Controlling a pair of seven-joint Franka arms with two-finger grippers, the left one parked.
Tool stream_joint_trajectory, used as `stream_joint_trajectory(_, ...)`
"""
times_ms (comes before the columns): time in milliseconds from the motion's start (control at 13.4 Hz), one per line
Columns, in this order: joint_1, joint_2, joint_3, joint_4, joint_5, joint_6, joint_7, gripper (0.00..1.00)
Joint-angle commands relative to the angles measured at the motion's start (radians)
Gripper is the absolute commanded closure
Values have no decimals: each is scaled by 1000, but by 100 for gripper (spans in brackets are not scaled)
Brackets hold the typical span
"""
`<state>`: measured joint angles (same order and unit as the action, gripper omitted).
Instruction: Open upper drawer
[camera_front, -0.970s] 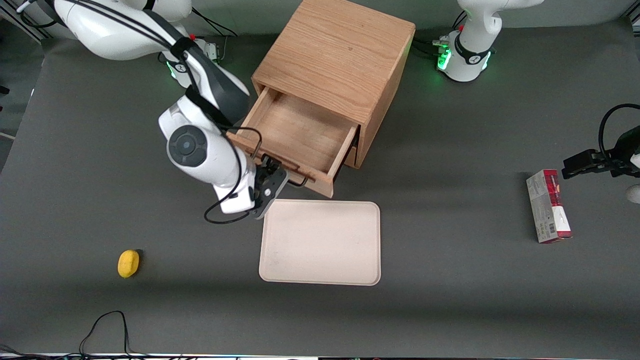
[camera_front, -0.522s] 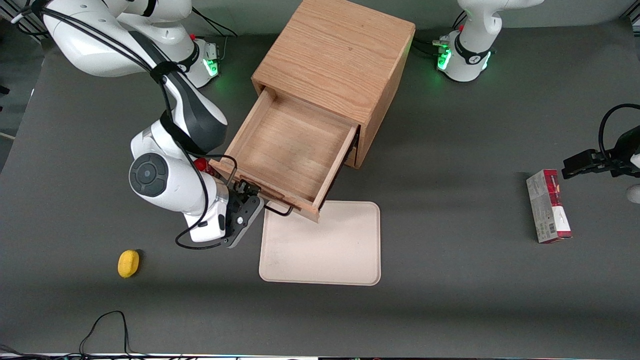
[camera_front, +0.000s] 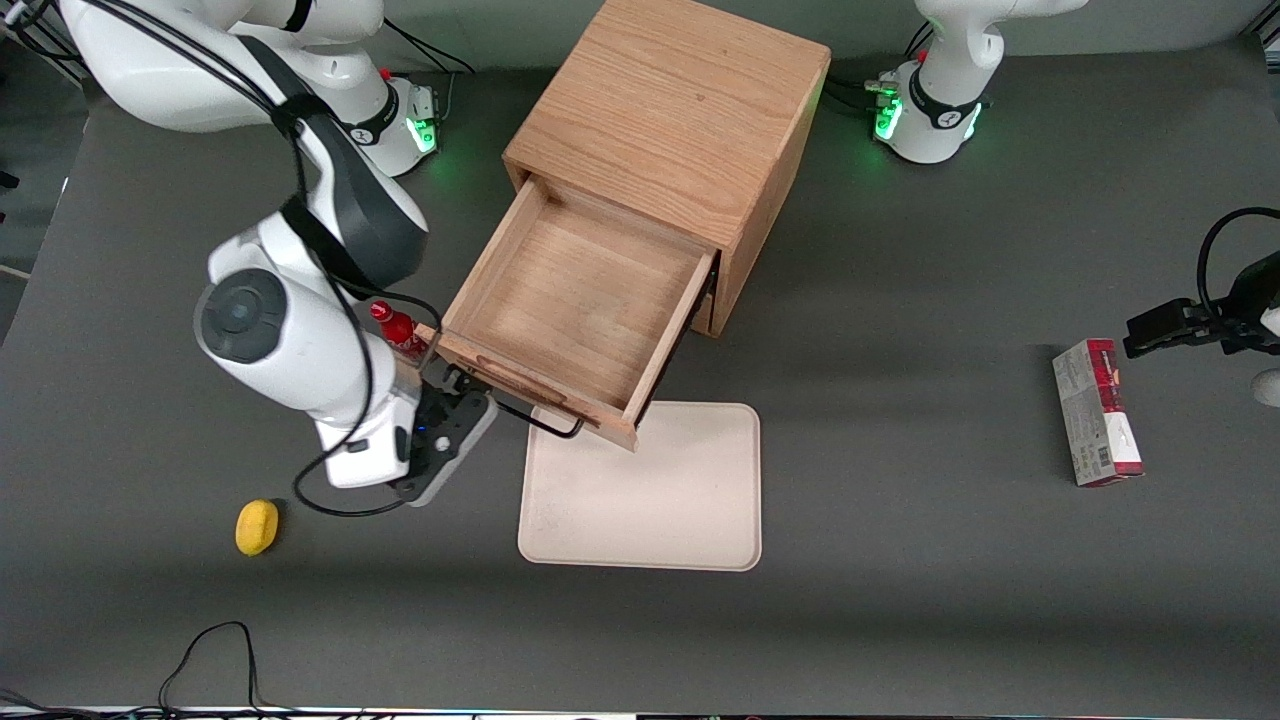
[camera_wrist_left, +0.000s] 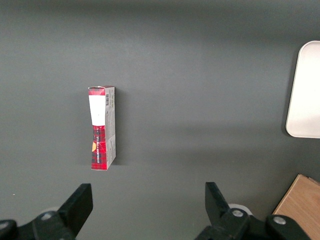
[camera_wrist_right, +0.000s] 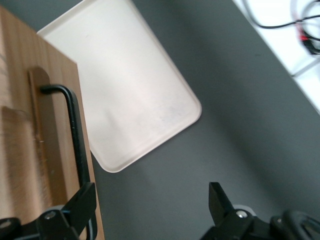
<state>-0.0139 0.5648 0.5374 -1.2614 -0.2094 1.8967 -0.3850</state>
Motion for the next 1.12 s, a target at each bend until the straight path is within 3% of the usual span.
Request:
stream_joint_trajectory(0,-12,-97,-16,0,18,-62,189,0)
stream_joint_trajectory(224,-11,-260,-101,-71,53,-276,348,0)
stream_joint_trajectory(448,-9,-553,-291,-400,236,-208,438,0)
stream_joint_trajectory(522,-9,-642,-338,-511,269,-182,442,0)
stream_joint_trajectory(746,-8,-814,-407,-693,272,-154,442,0)
stream_joint_trajectory(1045,-14,-812,-450,-665,257,-188,428,0)
